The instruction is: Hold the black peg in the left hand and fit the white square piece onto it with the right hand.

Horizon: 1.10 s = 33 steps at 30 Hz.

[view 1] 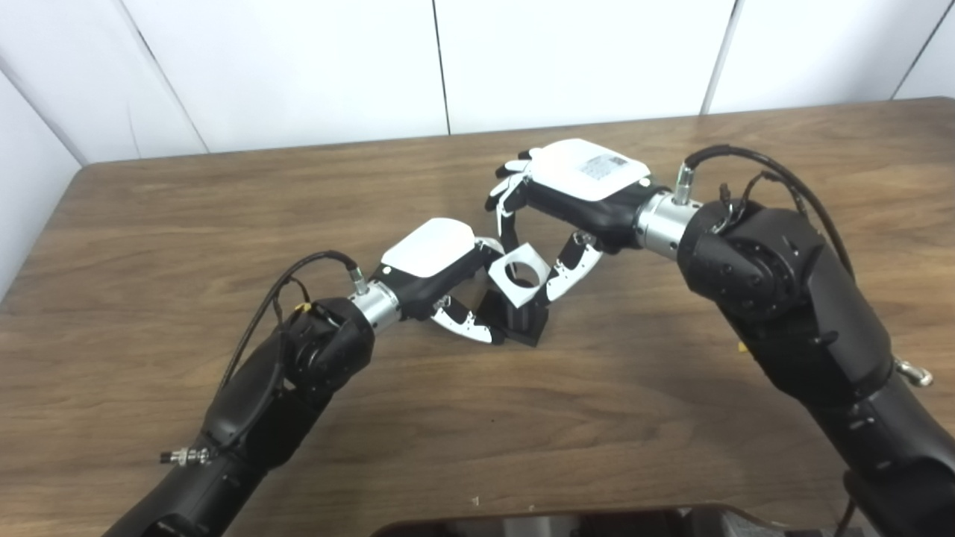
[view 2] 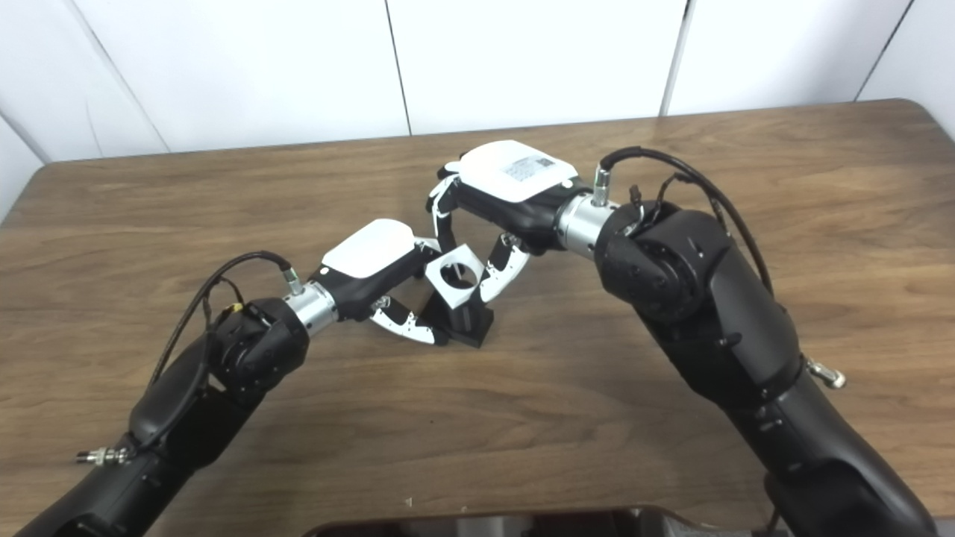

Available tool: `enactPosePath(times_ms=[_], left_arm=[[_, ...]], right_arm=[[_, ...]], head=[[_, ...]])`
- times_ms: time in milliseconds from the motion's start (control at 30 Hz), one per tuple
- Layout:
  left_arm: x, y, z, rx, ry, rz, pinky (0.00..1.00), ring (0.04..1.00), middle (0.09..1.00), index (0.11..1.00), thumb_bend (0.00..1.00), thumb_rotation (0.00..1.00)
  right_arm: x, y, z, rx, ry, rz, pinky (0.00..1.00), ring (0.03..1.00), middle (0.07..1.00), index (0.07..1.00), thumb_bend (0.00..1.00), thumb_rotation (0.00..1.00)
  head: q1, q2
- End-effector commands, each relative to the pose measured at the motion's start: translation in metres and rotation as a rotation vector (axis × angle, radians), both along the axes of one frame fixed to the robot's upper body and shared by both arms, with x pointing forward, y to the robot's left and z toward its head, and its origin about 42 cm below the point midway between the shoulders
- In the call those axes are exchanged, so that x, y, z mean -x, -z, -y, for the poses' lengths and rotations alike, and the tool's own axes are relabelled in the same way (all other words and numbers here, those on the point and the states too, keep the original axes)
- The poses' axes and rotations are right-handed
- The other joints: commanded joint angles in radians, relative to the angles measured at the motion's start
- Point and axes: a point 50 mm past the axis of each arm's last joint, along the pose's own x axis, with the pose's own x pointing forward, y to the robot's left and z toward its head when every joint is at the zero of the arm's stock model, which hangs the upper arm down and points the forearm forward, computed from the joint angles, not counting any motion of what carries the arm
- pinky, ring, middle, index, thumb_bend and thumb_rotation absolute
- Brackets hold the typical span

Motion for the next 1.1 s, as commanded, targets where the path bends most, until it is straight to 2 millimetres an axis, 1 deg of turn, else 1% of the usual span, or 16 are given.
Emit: enactPosePath(times_ms=[0,500,600,767,900,1067], left_arm=[[0.008,0.039,-0.027,-0.204,-0.064,-0.121,0.54,0.674,0.739,0.495,0.52,0.08],[0.006,0.038,-0.025,-0.199,-0.072,-0.128,0.56,0.691,0.743,0.495,0.52,0.08],[0.006,0.038,-0.025,-0.196,-0.068,-0.127,0.55,0.676,0.737,0.495,0.52,0.08],[0.006,0.036,-0.025,-0.198,-0.069,-0.130,0.57,0.690,0.738,0.495,0.52,0.08],[0.006,0.036,-0.025,-0.201,-0.070,-0.124,0.56,0.687,0.735,0.495,0.52,0.08],[0.006,0.036,-0.025,-0.200,-0.071,-0.128,0.57,0.698,0.743,0.495,0.52,0.08]], right_arm=[[-0.002,-0.018,-0.004,-0.025,-0.014,0.090,0.98,0.940,0.814,0.479,0.52,0.14],[-0.003,-0.010,-0.005,-0.031,-0.026,0.081,0.98,0.945,0.819,0.480,0.52,0.14],[-0.003,-0.009,-0.005,-0.032,-0.025,0.076,0.98,0.944,0.819,0.480,0.52,0.14],[-0.003,-0.007,-0.004,-0.031,-0.025,0.071,0.98,0.941,0.817,0.480,0.52,0.14],[-0.004,-0.006,-0.002,-0.024,-0.024,0.066,0.98,0.942,0.818,0.480,0.52,0.14],[-0.004,-0.005,-0.002,-0.017,-0.021,0.060,0.98,0.945,0.820,0.480,0.52,0.14]], head=[[0.002,0.001],[0.011,0.004],[0.010,0.002],[0.012,0.003],[0.014,0.003],[0.014,0.002]])
